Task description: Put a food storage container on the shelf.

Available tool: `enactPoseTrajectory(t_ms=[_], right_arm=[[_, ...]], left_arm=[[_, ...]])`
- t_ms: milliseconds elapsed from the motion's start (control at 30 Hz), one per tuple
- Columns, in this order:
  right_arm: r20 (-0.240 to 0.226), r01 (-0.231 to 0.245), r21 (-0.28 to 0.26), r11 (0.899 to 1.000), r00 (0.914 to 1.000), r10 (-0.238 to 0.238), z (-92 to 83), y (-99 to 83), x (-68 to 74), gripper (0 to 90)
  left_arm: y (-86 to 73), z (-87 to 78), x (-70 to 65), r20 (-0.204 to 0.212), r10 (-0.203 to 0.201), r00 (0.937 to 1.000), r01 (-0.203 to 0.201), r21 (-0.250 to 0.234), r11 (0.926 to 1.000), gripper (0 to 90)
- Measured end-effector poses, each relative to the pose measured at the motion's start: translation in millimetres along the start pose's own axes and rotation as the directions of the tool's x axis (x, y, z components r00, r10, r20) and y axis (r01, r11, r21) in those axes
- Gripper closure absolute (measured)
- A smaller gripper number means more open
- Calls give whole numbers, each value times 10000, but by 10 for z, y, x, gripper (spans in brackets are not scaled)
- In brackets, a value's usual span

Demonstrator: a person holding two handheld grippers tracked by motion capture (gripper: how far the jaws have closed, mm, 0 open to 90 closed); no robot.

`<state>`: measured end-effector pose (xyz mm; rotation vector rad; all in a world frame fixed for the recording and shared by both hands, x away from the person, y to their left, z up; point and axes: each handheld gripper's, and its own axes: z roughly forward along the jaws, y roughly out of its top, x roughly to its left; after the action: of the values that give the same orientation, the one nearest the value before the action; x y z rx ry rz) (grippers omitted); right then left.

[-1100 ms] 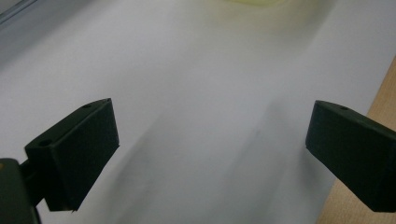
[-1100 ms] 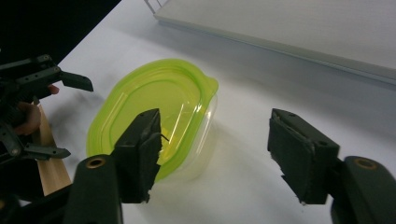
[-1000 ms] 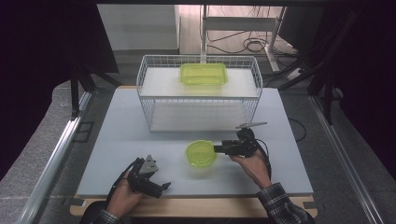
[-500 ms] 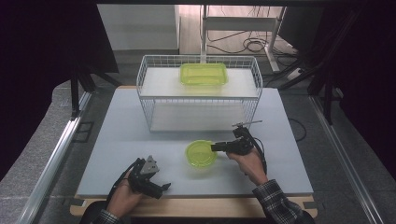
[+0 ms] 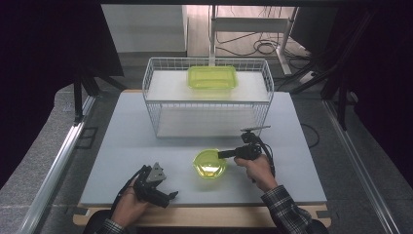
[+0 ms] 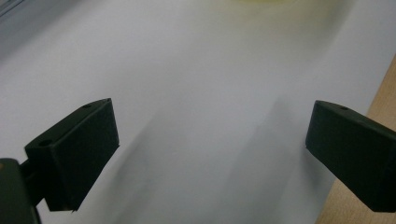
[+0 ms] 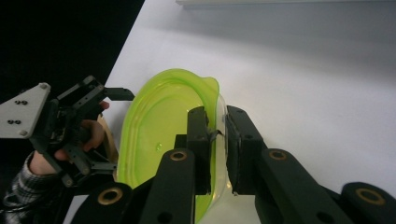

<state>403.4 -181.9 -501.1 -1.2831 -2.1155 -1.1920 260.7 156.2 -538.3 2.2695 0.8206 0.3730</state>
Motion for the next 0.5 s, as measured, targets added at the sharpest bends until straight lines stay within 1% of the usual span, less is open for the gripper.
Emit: enactPoseTrajectory(t_ms=[33, 100, 167, 300, 500], right_arm=[[-83, -58, -10, 10000, 9999, 57, -1, -2, -3, 808], [-72, -137, -18, 9999, 9999, 137, -13, -5, -3, 810], [-68, -211, -118, 9997, 9998, 210, -32, -8, -2, 811], [-277, -372, -391, 9985, 9990, 361, -95, 1, -9, 811], [-461, -369, -753, 9965, 9984, 335, -184, 30, 37, 811]], left_arm=[[0, -1, 0, -5, 1, 10000, -1, -7, 10000, 24], [1, -3, 1, -14, -3, 10000, 3, -27, 10000, 24], [1, -6, 2, -23, -12, 10000, 11, -46, 10000, 24], [2, -10, 4, -46, -28, 10000, 28, -82, 10000, 24], [2, -23, 14, -82, -132, 9999, 131, -177, 9998, 24]])
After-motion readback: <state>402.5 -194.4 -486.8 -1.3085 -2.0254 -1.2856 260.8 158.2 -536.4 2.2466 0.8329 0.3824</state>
